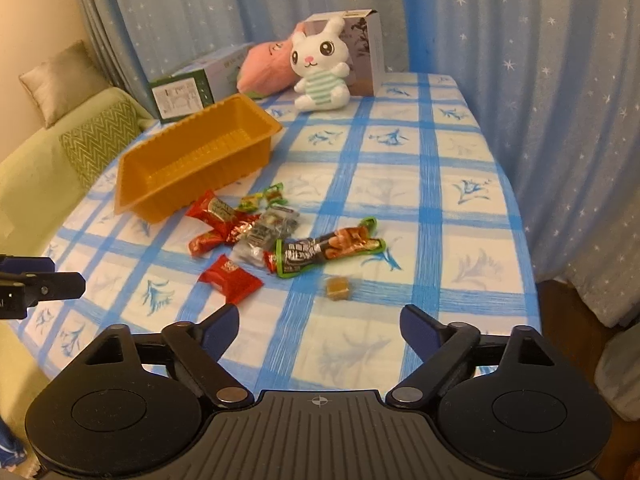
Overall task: Organize snacks
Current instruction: 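Reach the right gripper to the small amber candy and close on it, then grasp the red candy packet with the left gripper while the right gripper holds the amber candy, then carry both candies over the orange tray and open both grippers, then withdraw both grippers back toward the snack pile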
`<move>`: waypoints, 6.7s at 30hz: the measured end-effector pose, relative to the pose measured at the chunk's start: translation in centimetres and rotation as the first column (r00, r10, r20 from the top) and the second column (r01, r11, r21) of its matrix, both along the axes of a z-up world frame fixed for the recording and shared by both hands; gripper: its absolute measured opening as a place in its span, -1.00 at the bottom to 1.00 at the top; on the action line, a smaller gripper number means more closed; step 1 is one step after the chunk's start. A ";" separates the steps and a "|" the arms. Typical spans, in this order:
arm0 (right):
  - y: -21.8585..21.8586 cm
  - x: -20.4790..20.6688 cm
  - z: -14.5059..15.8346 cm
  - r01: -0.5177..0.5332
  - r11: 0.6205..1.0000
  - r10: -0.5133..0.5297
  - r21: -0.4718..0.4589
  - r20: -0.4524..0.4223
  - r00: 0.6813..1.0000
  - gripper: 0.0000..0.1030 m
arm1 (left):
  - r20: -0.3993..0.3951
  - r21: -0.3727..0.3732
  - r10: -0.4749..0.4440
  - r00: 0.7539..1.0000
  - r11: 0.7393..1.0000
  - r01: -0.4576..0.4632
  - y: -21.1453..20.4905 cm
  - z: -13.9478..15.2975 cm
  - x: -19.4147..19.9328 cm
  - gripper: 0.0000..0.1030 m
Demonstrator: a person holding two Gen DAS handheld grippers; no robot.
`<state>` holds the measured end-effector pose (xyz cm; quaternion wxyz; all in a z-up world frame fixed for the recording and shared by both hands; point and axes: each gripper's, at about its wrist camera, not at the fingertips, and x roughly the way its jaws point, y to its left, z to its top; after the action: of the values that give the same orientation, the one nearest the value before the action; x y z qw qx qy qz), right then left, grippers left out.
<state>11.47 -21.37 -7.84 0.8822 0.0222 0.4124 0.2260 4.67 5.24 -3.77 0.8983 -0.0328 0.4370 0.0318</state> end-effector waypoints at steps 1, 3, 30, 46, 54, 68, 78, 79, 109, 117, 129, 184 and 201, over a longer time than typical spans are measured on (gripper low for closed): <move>0.0 0.2 -0.4 -0.004 1.000 0.004 -0.002 0.001 1.000 0.56 | -0.003 -0.001 -0.002 1.000 1.000 0.002 0.2 -0.4 0.5 0.25; 0.1 0.7 -1.2 -0.018 1.000 0.018 0.003 0.003 1.000 0.38 | -0.001 -0.004 -0.006 1.000 1.000 0.006 0.4 -0.8 0.9 0.24; 3.1 7.2 -8.4 0.004 0.997 -0.006 -0.082 -0.022 1.000 -0.16 | -0.089 -0.018 -0.066 0.994 0.998 0.065 1.7 -6.0 7.1 0.12; 4.8 6.5 -8.7 -0.065 0.991 0.068 -0.120 0.026 0.997 -0.79 | -0.110 -0.029 -0.135 0.985 0.991 0.133 0.6 -7.2 8.4 -0.02; 3.0 6.1 -7.6 -0.014 0.997 0.015 -0.076 0.015 1.000 -0.79 | -0.119 0.024 -0.236 0.965 0.970 0.240 -1.1 -8.9 9.4 -0.04; -1.0 5.0 -5.9 0.135 0.990 -0.135 -0.026 0.001 0.991 -0.79 | -0.124 0.126 -0.407 0.905 0.898 0.421 -4.3 -11.0 12.0 0.10; -2.6 4.4 -5.5 0.219 0.976 -0.219 -0.015 -0.014 0.976 -0.79 | -0.129 0.113 -0.516 0.847 0.841 0.530 -6.7 -11.2 13.5 0.09; -2.7 4.3 -5.5 0.225 0.974 -0.226 -0.014 -0.015 0.974 -0.79 | -0.132 0.102 -0.525 0.841 0.837 0.538 -6.8 -11.3 13.7 0.06; 3.9 6.1 -2.5 0.063 0.998 -0.063 0.030 0.015 0.998 -0.79 | 0.028 -0.030 -0.322 0.946 0.946 0.323 0.6 -3.7 11.0 -0.53; 9.4 9.2 -0.6 -0.066 0.996 0.064 0.058 0.046 0.997 -0.79 | 0.081 -0.016 -0.187 0.979 0.982 0.189 5.4 -0.6 12.0 -0.53; 18.3 15.1 1.7 -0.209 0.973 0.202 0.101 0.078 0.976 -0.79 | 0.076 0.003 -0.033 0.997 0.999 0.033 11.1 -0.2 15.9 -0.53; 26.0 21.1 -0.9 -0.197 0.980 0.196 0.018 0.045 0.980 -0.03 | -0.022 -0.031 0.099 0.995 0.995 -0.100 18.0 -4.0 19.8 -0.32; 15.3 13.8 1.9 -0.150 0.986 0.148 0.074 0.040 0.988 0.05 | 0.017 -0.038 0.080 0.997 0.996 -0.080 10.0 -0.7 12.6 -0.26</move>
<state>25.31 -6.05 -5.97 0.8683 0.0213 0.3886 0.3075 17.27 15.24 -4.44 0.8994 -0.0672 0.4278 0.0594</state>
